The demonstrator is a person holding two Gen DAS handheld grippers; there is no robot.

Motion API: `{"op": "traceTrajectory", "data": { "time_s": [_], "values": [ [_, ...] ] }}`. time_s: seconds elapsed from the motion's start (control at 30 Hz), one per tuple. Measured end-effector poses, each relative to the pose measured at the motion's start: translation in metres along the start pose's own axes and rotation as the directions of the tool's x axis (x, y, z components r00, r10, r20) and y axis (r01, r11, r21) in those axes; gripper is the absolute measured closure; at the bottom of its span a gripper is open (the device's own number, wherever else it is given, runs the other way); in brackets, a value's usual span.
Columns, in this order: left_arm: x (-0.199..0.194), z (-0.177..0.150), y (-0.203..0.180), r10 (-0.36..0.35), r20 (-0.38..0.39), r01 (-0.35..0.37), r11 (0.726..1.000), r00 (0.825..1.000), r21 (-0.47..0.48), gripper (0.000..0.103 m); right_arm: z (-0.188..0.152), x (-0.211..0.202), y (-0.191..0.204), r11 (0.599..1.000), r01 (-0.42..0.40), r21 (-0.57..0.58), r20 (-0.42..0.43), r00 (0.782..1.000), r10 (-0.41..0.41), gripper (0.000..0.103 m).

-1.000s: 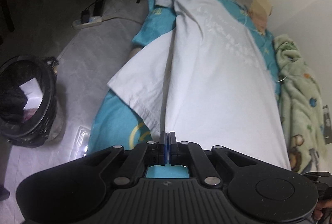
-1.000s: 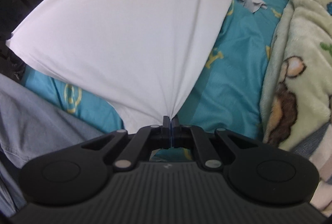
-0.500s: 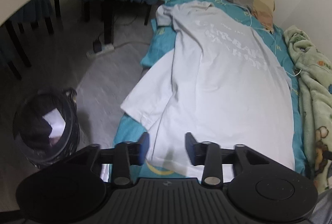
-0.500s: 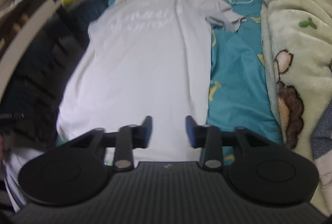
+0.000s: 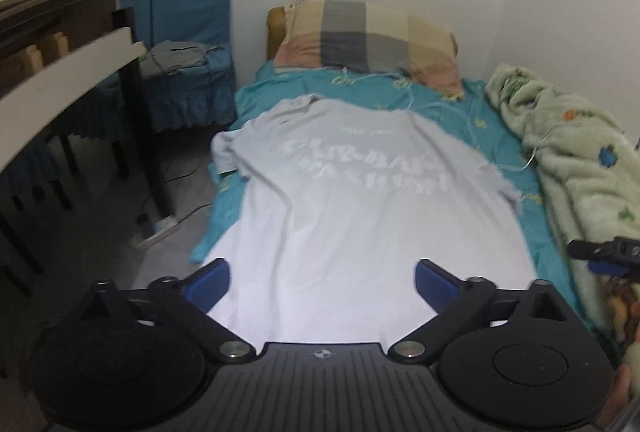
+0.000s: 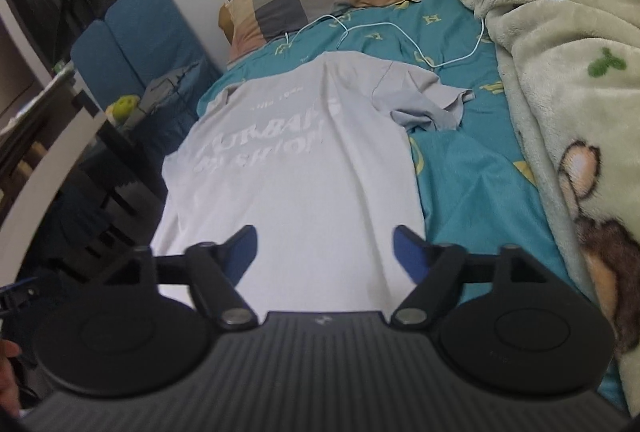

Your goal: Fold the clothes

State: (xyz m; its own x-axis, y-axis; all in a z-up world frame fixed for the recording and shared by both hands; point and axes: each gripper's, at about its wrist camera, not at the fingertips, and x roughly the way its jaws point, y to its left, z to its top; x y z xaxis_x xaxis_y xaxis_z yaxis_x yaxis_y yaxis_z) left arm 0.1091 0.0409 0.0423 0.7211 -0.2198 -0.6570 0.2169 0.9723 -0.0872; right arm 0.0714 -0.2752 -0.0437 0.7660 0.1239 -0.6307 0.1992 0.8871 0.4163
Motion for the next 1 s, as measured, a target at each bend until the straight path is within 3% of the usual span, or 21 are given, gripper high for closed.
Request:
{"op": "traceTrajectory", "data": {
  "time_s": [0.13, 0.23, 0.3, 0.4, 0.57, 0.67, 0.77, 0.87, 1.0],
  "values": [
    [0.043, 0.003, -0.017, -0.043, 0.02, 0.044, 0.998, 0.999, -0.04, 0.0, 0.022, 0.02, -0.016, 0.996, -0.01, 0.093, 0.016, 1.0, 0.009, 0.026],
    [0.081, 0.004, -0.024, -0.029, 0.016, 0.029, 0.999, 0.999, -0.024, 0.0, 0.041, 0.043, -0.04, 0.971, -0.042, 0.235, 0.027, 0.999, 0.037, 0.026],
    [0.106, 0.003, -0.026, -0.008, 0.017, 0.008, 1.0, 1.0, 0.003, 0.0, 0.051, 0.063, -0.062, 0.93, -0.064, 0.363, 0.035, 0.998, 0.055, 0.025],
    [0.141, -0.002, -0.022, -0.009, 0.012, 0.009, 1.0, 1.0, 0.002, 0.0, 0.061, 0.096, -0.094, 0.834, -0.086, 0.545, 0.05, 0.996, 0.07, 0.023],
    [0.184, -0.019, -0.002, -0.068, -0.035, 0.066, 0.996, 0.997, -0.064, 0.0, 0.067, 0.16, -0.126, 0.723, -0.117, 0.681, 0.078, 0.993, 0.088, 0.023],
    [0.203, -0.024, 0.004, -0.083, -0.06, 0.078, 0.994, 0.995, -0.077, 0.0, 0.069, 0.203, -0.137, 0.678, -0.101, 0.728, 0.054, 0.994, 0.091, 0.024],
    [0.218, -0.025, 0.005, -0.078, -0.055, 0.075, 0.995, 0.995, -0.065, 0.0, 0.073, 0.235, -0.141, 0.662, -0.119, 0.74, 0.082, 0.993, 0.087, 0.024],
    [0.231, -0.026, 0.007, -0.083, -0.063, 0.078, 0.994, 0.995, -0.077, 0.0, 0.084, 0.255, -0.146, 0.698, -0.133, 0.704, 0.118, 0.991, 0.069, 0.024],
    [0.243, -0.03, 0.014, -0.109, -0.091, 0.097, 0.987, 0.99, -0.132, 0.0, 0.096, 0.27, -0.16, 0.698, -0.127, 0.705, 0.164, 0.986, 0.014, 0.026]
  ]
}}
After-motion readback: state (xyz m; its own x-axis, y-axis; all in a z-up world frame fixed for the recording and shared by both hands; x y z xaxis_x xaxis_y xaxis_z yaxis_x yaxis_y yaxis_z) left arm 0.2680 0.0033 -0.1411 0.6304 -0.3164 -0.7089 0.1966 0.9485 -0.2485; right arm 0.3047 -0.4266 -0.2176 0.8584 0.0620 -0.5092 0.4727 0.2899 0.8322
